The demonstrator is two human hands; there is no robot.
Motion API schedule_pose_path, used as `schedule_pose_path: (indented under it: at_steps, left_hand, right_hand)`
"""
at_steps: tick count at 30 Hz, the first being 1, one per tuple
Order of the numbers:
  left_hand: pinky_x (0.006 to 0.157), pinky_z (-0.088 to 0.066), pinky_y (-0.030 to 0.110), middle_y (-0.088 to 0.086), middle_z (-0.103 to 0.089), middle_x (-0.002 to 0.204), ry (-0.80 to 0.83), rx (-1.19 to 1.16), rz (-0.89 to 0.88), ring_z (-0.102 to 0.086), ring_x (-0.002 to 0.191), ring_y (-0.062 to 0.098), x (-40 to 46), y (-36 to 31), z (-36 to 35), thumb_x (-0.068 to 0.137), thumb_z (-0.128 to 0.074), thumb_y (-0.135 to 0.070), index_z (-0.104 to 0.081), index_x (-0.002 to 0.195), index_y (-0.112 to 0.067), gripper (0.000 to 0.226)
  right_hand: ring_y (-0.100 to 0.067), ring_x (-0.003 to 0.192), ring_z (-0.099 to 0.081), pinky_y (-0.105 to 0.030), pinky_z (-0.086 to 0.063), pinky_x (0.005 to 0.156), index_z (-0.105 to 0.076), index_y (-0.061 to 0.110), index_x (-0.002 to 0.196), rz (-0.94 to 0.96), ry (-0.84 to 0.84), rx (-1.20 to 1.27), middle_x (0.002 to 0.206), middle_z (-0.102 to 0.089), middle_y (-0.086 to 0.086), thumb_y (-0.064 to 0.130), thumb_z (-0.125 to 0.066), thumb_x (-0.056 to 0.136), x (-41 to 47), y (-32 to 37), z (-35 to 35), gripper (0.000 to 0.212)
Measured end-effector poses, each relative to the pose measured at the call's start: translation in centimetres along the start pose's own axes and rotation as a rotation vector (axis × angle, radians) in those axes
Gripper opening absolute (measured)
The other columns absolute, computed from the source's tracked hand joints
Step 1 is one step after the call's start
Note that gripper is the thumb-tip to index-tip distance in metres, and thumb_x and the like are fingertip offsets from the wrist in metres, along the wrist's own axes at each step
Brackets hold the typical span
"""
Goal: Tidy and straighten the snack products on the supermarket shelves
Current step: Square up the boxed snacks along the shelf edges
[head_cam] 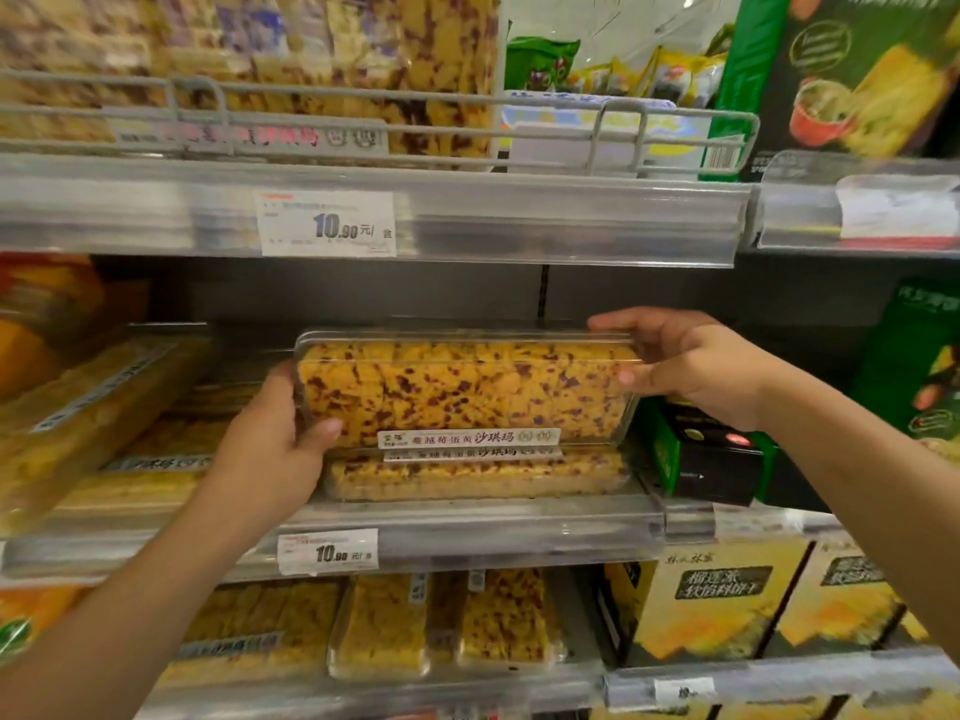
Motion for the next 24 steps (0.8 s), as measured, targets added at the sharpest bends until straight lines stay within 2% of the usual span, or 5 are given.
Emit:
schedule_pose_path:
  at_steps: [3, 7, 9, 15, 24]
  left_hand:
    - [0.094, -0.047, 0.046, -0.008, -0.055, 0.113, -0.018, -0.005, 0.006, -0.054, 0.120, 0.025, -0.2, 0.1, -0.1, 0.092, -0.062, -0.017, -0.038, 0.133, -0.025, 0.048]
    - [0.100, -0.043, 0.043, -0.013, -0.052, 0.120, 0.048, -0.128, 0.007, -0.048, 0.115, 0.011, -0.5, 0.1, 0.3, 0.087, -0.069, -0.013, -0.013, 0.150, -0.040, 0.088]
    - [0.101, -0.043, 0.043, -0.011, -0.052, 0.126, 0.063, -0.153, 0.020, -0.049, 0.118, 0.012, -0.6, 0.1, 0.3, 0.085, -0.072, -0.012, -0.010, 0.149, -0.044, 0.095]
    - [0.102, -0.047, 0.049, -0.006, -0.056, 0.128, 0.070, -0.169, 0.041, -0.052, 0.124, 0.020, -0.8, 0.3, 0.3, 0.087, -0.070, -0.014, -0.021, 0.145, -0.036, 0.079]
    - [0.091, -0.050, 0.042, -0.008, -0.056, 0.117, 0.058, -0.043, 0.010, -0.053, 0.109, 0.014, -0.6, 0.1, -0.1, 0.096, -0.057, -0.020, -0.032, 0.138, -0.028, 0.049]
  right_hand:
    - [-0.020, 0.109, -0.067, -0.036, -0.056, 0.089, -0.058, 0.030, 0.125, 0.002, -0.008, -0.029, 0.115, -0.071, -0.003, 0.008, -0.074, 0.072, 0.0, 0.1, -0.2, 0.060]
    - [-0.018, 0.108, -0.067, -0.035, -0.057, 0.087, -0.049, 0.036, 0.134, -0.029, 0.011, -0.068, 0.118, -0.069, 0.002, 0.011, -0.083, 0.065, -0.1, 0.0, -0.3, 0.081]
    - [-0.017, 0.108, -0.067, -0.034, -0.057, 0.086, -0.048, 0.039, 0.134, -0.029, -0.014, -0.070, 0.118, -0.069, 0.003, 0.015, -0.084, 0.060, -0.2, 0.0, -0.4, 0.086]
    - [-0.020, 0.108, -0.067, -0.043, -0.054, 0.093, -0.050, 0.040, 0.128, -0.046, -0.024, -0.081, 0.117, -0.069, 0.000, 0.014, -0.082, 0.062, -0.3, 0.1, -1.0, 0.078]
    - [-0.018, 0.108, -0.066, -0.045, -0.053, 0.095, -0.057, 0.039, 0.119, -0.067, -0.099, -0.130, 0.113, -0.070, -0.002, -0.003, -0.072, 0.078, -0.7, 0.2, -0.9, 0.060]
Point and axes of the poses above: each hand's wrist, its own x-axis towards the middle knuckle, its own z-axis out of the back of the hand, y = z × x, the point moved 1 cm from there along x, towards the middle knuckle
